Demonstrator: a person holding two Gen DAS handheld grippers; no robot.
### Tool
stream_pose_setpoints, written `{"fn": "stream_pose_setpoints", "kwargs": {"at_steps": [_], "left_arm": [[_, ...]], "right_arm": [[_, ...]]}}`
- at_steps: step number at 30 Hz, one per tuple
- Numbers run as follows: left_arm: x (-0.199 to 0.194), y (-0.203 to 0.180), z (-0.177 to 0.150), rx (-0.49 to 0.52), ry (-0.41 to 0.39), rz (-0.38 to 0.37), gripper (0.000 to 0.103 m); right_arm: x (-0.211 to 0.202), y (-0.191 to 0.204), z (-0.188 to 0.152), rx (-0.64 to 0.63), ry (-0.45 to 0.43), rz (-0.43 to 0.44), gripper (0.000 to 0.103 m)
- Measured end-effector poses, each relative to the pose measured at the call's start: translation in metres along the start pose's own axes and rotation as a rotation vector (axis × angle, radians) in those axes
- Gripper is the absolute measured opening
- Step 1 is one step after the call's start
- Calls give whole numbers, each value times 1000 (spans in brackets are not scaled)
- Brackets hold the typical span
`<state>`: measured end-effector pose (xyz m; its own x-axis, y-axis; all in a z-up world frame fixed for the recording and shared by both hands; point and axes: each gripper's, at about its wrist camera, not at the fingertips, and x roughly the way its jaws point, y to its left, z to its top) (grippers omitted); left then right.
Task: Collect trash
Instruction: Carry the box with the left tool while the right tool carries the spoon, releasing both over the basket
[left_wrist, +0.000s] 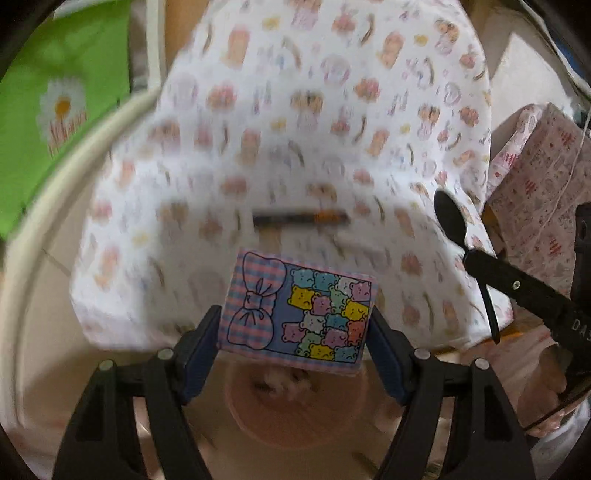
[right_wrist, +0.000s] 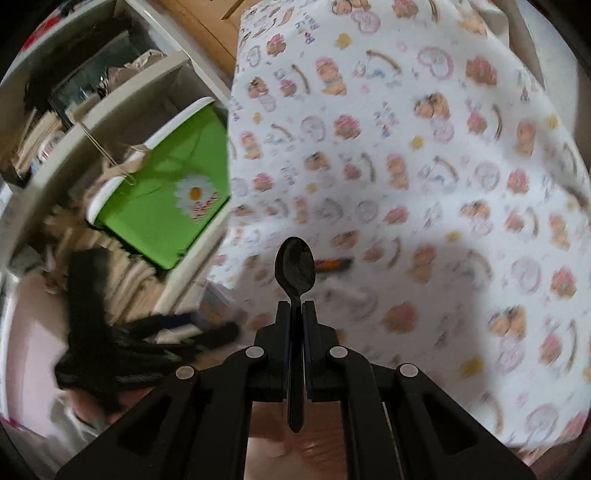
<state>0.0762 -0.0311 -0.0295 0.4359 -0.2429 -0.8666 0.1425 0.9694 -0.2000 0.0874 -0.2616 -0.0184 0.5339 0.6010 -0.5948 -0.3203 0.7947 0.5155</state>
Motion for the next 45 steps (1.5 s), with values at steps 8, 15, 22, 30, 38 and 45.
{"fn": "stream_pose_setpoints", "kwargs": {"at_steps": [8, 15, 22, 30, 38, 45], "left_arm": [[14, -5, -29, -16, 16, 0, 73], [39, 12, -55, -63, 76, 2, 73], [70, 28, -76, -119, 179, 23, 73], [129, 44, -102, -211, 364, 25, 73], [181, 53, -128, -236, 511, 63, 73], [204, 62, -141, -280, 591, 48, 73]], "right_arm": [[0, 20, -35, -10, 54, -7, 7], [23, 18, -71, 13, 179, -19, 7], [58, 18, -100, -39, 288, -97, 7], [102, -18, -132, 61, 400, -192, 7], [123, -49, -155, 166, 435, -263, 7], [134, -62, -165, 216, 501, -286, 7]]}}
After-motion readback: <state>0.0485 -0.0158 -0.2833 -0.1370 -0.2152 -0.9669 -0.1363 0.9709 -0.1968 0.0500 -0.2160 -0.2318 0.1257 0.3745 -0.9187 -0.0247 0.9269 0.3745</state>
